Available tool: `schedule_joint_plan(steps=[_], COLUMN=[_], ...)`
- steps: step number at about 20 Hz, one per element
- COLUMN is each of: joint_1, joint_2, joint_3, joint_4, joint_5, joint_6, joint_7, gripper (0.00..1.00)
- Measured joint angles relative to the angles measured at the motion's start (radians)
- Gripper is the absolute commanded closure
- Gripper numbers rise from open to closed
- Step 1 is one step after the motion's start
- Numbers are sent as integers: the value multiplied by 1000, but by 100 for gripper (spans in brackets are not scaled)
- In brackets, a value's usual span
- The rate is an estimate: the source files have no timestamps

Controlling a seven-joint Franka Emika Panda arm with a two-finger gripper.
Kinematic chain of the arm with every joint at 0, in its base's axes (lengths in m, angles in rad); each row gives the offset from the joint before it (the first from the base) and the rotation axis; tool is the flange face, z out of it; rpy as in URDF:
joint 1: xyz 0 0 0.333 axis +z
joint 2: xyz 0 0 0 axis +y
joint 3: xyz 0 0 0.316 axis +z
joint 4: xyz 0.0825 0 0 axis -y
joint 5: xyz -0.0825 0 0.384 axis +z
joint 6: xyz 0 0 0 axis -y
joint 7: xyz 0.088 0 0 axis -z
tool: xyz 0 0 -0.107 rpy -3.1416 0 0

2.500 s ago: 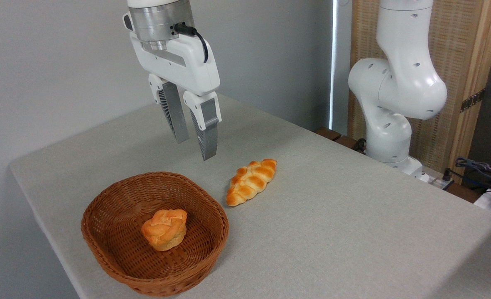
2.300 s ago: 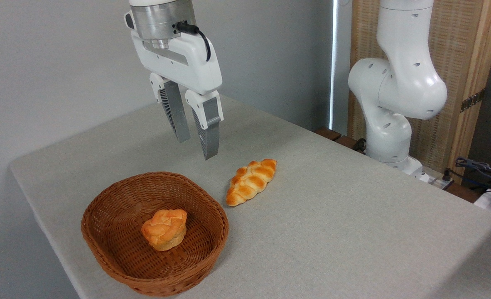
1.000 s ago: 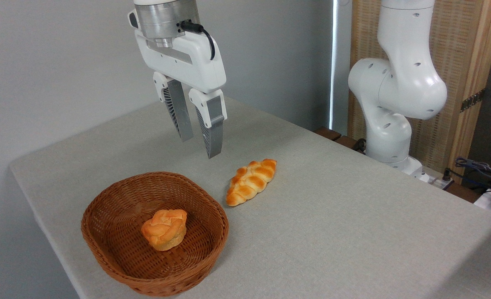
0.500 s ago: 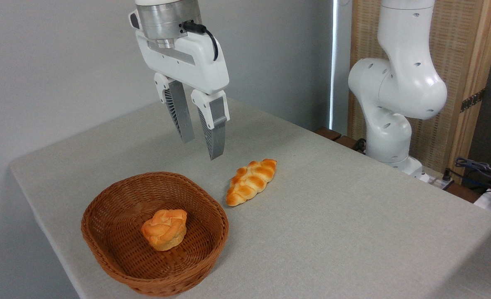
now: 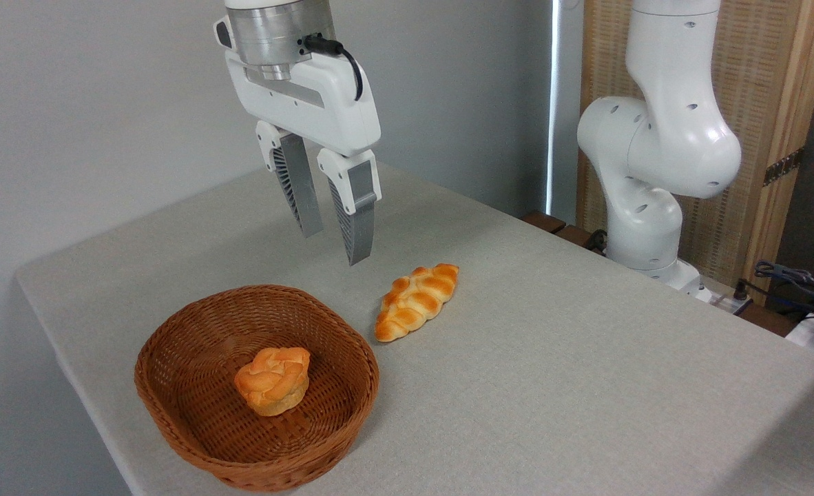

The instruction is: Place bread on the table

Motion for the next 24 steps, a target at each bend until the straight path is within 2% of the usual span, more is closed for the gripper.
schedule_joint_plan(steps=[11,18,22,24], joint_1=[0,0,0,1], joint_2=[-1,3,5,9], joint_3=[0,0,0,0], joint_4=[0,-9,-62,-91], joint_5=[0,0,0,0], joint_6=[4,167,308,330], joint_7=[0,0,0,0], gripper=[0,0,0,0])
